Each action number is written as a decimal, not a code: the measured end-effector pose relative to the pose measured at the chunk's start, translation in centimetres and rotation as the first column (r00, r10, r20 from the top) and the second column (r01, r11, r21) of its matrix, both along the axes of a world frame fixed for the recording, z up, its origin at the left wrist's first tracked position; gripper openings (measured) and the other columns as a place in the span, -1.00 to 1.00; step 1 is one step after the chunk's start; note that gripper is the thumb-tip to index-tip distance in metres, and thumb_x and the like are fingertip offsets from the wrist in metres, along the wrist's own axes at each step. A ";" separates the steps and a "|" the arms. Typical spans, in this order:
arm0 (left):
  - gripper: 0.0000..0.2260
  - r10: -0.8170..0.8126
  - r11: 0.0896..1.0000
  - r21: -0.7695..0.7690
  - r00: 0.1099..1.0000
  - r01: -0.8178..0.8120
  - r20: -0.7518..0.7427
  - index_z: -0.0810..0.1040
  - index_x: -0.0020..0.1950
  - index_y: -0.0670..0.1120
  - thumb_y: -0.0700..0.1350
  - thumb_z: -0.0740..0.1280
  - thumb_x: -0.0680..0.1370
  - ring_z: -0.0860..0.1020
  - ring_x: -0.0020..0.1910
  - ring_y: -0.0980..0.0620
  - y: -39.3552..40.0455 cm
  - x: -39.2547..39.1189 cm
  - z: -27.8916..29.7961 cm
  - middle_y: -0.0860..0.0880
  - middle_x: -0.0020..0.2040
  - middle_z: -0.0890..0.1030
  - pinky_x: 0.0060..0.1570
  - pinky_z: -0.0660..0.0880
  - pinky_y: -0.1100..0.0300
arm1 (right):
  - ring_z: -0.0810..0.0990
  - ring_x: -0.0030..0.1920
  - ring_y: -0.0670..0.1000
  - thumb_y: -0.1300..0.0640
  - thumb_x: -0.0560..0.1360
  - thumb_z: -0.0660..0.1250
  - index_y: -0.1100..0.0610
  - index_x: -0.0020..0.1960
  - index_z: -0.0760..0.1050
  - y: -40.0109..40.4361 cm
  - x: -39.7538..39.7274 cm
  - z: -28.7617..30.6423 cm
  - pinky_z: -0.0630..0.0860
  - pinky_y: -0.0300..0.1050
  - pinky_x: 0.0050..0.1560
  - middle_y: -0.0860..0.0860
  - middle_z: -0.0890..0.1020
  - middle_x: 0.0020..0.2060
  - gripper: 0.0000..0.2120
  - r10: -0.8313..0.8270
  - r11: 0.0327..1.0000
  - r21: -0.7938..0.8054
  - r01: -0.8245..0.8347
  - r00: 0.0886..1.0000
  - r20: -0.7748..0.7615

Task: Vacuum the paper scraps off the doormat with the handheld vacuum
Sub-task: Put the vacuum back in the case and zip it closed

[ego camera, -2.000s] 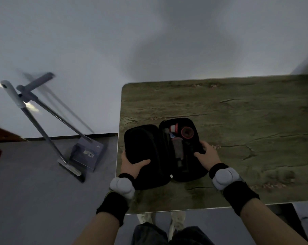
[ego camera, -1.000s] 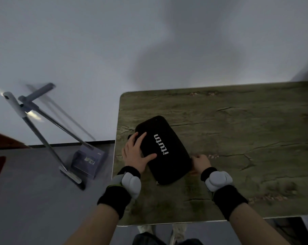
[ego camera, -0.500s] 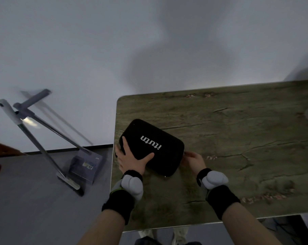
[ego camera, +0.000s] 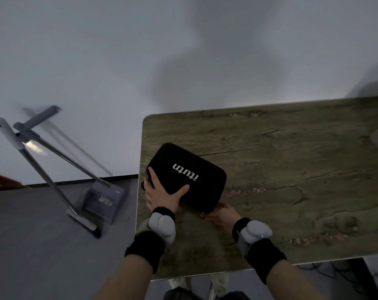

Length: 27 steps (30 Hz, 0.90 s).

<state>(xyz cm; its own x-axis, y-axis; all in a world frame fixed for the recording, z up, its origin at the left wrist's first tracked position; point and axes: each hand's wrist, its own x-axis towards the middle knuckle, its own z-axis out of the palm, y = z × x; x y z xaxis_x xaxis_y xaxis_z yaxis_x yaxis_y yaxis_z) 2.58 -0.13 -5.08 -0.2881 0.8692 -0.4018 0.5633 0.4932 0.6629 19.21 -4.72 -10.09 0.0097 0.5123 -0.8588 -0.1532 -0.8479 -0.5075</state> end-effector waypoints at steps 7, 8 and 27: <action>0.09 -0.005 1.000 -0.003 1.000 0.005 0.022 -0.28 0.52 0.08 0.12 0.51 0.33 0.03 0.50 -0.23 0.3 0.4 0.3 -0.17 0.54 -0.05 0.41 0.08 -0.22 | 0.53 -0.32 0.01 0.17 0.59 0.24 0.19 0.01 0.47 -0.4 1.0 -0.2 0.47 -0.21 -0.37 0.04 0.55 -0.25 -0.91 0.243 0.967 -0.061 -0.246 0.969 -0.049; 0.10 0.003 1.000 0.000 0.999 -0.003 0.051 -0.29 0.52 0.08 0.10 0.52 0.33 0.04 0.50 -0.23 0.4 0.5 0.3 -0.19 0.53 -0.05 0.41 0.09 -0.21 | 0.51 -0.34 0.00 0.16 0.60 0.24 0.17 -0.06 0.49 -0.4 0.9 -0.4 0.47 -0.23 -0.39 0.03 0.57 -0.27 -0.89 0.256 0.964 -0.056 -0.259 0.965 -0.054; 0.18 -0.015 0.999 -0.036 0.996 0.018 0.089 -0.42 0.48 0.04 0.03 0.54 0.32 0.04 0.50 -0.25 1.1 0.9 -0.1 -0.23 0.53 -0.11 0.43 0.08 -0.23 | 0.36 -0.59 -0.04 0.17 0.60 0.19 0.19 -0.32 0.41 7.4 7.9 4.9 0.31 -0.28 -0.54 0.03 0.44 -0.56 -0.69 0.190 0.976 -0.148 -0.158 0.954 0.231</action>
